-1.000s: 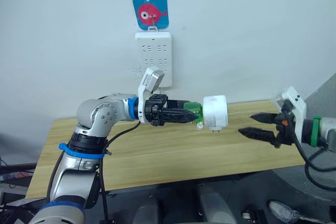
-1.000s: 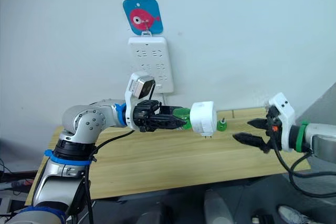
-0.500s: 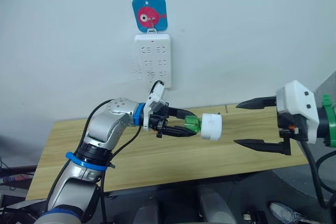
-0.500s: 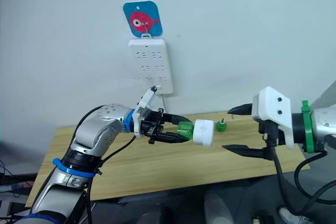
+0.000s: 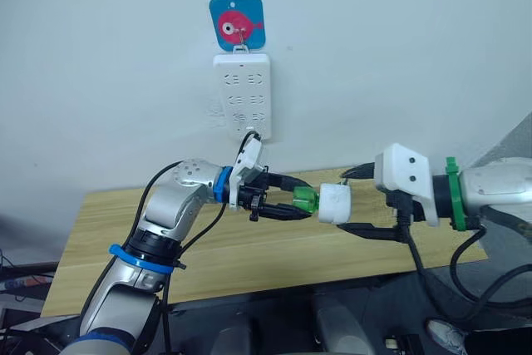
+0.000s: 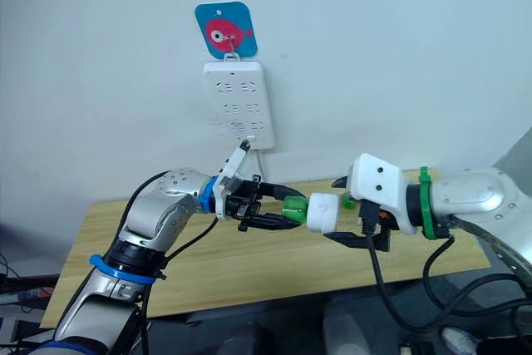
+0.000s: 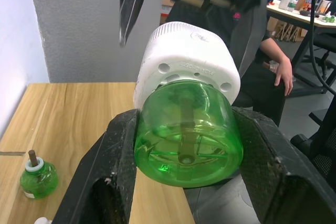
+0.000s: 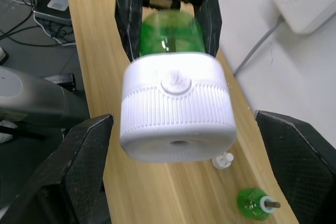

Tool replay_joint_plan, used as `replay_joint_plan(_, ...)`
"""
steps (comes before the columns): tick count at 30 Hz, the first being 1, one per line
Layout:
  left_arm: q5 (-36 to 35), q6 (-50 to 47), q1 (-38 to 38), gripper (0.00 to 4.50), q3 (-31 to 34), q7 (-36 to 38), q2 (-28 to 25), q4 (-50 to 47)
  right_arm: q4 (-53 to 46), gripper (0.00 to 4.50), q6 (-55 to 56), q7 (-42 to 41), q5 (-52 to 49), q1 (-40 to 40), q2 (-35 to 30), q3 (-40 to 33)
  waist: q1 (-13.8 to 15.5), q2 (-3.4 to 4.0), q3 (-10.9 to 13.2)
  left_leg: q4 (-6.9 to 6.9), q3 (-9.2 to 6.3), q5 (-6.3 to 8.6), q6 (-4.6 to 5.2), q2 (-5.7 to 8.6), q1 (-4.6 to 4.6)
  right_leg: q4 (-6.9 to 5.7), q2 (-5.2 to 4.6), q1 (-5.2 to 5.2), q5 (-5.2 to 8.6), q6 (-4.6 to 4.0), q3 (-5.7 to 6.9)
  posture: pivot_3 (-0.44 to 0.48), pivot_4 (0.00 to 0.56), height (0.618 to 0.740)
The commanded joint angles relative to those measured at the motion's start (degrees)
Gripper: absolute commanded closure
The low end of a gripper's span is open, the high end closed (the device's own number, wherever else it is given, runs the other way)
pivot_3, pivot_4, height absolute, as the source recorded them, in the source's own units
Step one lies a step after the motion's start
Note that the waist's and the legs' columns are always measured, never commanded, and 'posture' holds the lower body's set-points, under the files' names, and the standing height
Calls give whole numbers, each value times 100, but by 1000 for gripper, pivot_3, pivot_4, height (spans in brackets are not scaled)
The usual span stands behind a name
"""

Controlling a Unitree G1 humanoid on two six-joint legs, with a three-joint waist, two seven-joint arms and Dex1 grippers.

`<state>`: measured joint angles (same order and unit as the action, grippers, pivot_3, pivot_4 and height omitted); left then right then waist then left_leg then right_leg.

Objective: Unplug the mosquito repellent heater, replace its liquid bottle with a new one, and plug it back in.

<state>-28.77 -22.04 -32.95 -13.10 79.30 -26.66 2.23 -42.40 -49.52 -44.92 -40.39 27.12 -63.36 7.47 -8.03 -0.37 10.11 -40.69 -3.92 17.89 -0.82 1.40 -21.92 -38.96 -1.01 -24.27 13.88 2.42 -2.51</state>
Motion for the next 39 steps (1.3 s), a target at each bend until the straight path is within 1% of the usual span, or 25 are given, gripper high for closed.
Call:
replay_joint_plan(1,-34,82,-45,2164,91,-3,54,-106,-59,0,-121,66,219,157,112,80,-1,0,0,0,1,0,0,0,1,0,0,0,0,0,0,-248,118,730)
replay_joint_plan(7,-22,75,-95,2164,80,-13,86,-119,-5,0,-238,21,413,242,391,259,-6,0,0,0,0,0,0,0,1,0,0,0,0,0,1,-247,118,730)
replay_joint_plan(9,-30,42,-112,2164,90,-44,98,-141,3,355,-217,-32,468,246,452,288,-6,0,0,0,-1,0,0,0,1,0,0,0,0,0,2,-244,117,730)
replay_joint_plan(10,-31,33,-117,2165,91,-54,100,-150,5,602,-206,-58,481,248,477,295,-6,0,0,0,-1,0,0,0,1,0,0,0,0,0,2,-244,117,730)
replay_joint_plan(13,-38,10,-107,2165,85,-92,93,-197,1,1532,-210,-97,501,243,551,276,-6,0,0,0,-3,0,0,0,1,0,0,1,0,0,2,-243,117,730)
replay_joint_plan(18,-27,-14,-97,2165,81,-202,91,-255,-21,1521,-207,-165,582,208,610,245,-6,0,0,0,-4,0,0,0,1,0,-1,1,0,0,3,-243,117,730)
replay_joint_plan(22,-126,-218,-104,2165,51,-76,-3,-332,-55,1521,-147,-206,615,154,632,207,-6,0,0,0,-4,0,0,0,0,0,-1,1,0,0,4,-243,117,730)
replay_joint_plan(24,-30,-217,-151,1436,58,-124,-32,-254,-55,1521,-91,-234,659,116,614,183,-5,0,0,0,-4,0,0,0,0,0,0,1,0,0,4,-243,117,730)
replay_joint_plan(26,71,-242,-184,966,24,-97,-125,-201,-35,1521,26,-286,759,63,564,162,-5,0,0,0,-5,0,0,1,1,1,-1,2,0,0,5,-243,117,730)
replay_joint_plan(28,72,-382,-195,313,20,-31,-238,-167,0,1521,148,-329,884,26,528,166,-13,0,0,0,-4,0,0,1,1,0,0,2,0,0,5,-250,115,730)
replay_joint_plan(29,27,-573,-214,260,37,-22,-317,-145,24,1521,232,-364,971,5,499,166,-17,1,-1,0,-4,0,0,1,1,0,0,2,0,0,6,-250,115,730)
replay_joint_plan(31,-59,-1058,-261,260,47,16,-558,-101,100,1521,562,-478,1283,-47,358,194,-19,1,0,0,-5,0,0,1,2,0,0,2,0,0,8,-250,115,730)
replay_joint_plan(33,-114,-1472,-289,260,38,83,-783,-72,233,1521,1135,-637,1783,-119,157,270,-26,1,0,1,-5,0,1,1,1,0,1,1,1,1,12,-250,115,730)
replay_joint_plan(35,-162,-1819,-328,260,61,56,-904,-27,496,1521,1957,-776,2451,-204,-64,379,-25,1,0,1,-2,0,1,2,2,0,1,2,1,2,15,-250,115,730)
replay_joint_plan(37,-217,-2136,-376,260,81,-5,-958,0,914,1521,3088,-823,3281,-211,-240,518,-23,1,0,0,-2,1,1,4,3,1,1,2,2,3,17,-258,112,730)
replay_joint_plan(39,-316,-2509,-455,260,143,-112,-931,8,1305,1521,3969,-863,3813,-76,-250,580,-28,0,0,0,0,0,1,6,2,2,1,2,3,5,15,-259,111,730)
